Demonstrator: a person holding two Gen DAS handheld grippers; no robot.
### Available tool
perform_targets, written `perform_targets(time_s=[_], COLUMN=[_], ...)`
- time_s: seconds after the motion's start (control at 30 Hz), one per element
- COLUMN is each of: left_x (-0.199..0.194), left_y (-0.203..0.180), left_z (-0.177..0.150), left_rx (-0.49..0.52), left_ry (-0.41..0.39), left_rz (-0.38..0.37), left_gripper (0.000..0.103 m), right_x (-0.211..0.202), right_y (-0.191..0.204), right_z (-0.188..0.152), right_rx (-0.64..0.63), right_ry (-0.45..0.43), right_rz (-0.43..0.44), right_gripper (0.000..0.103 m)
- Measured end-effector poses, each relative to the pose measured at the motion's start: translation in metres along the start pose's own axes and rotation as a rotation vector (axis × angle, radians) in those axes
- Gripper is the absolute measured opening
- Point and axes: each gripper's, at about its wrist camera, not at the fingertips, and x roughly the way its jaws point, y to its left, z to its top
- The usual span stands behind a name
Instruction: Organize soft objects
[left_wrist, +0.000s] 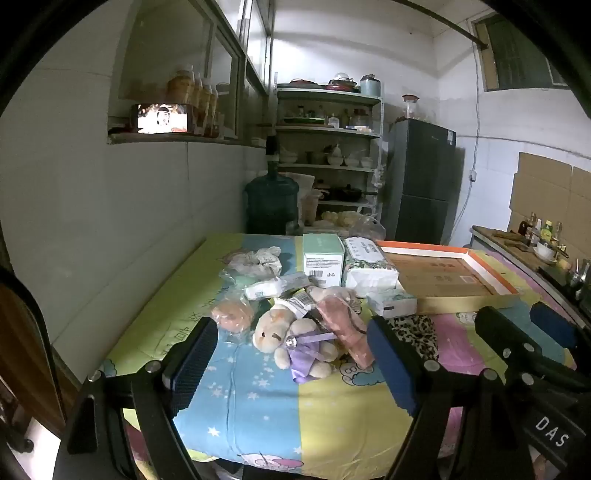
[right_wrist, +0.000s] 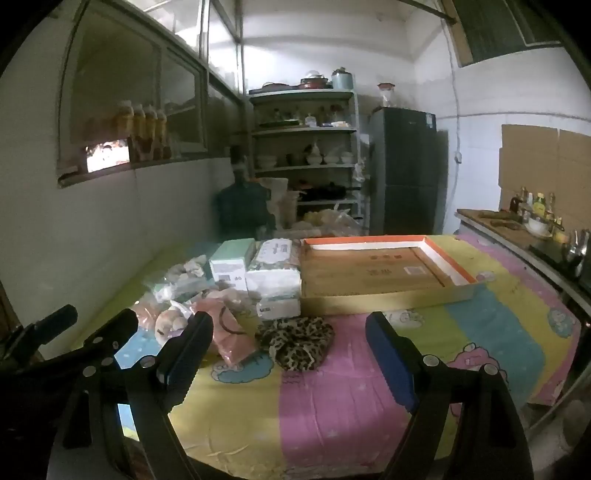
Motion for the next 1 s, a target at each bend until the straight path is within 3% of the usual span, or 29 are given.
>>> perform_targets(time_s=[1.0], left_x=[-0.0037], left_y=[0.0016], left_z=[-0.0023], left_rx=[-0.006], left_ry=[0.007], left_rz=[-0.002], left_gripper=[0.083], right_x=[-0.0044], right_y=[0.0011], right_z=[0.0009], right_rx=[0.008], right_ry=[-0.001], right_rz=[0.002], right_gripper=[0.086])
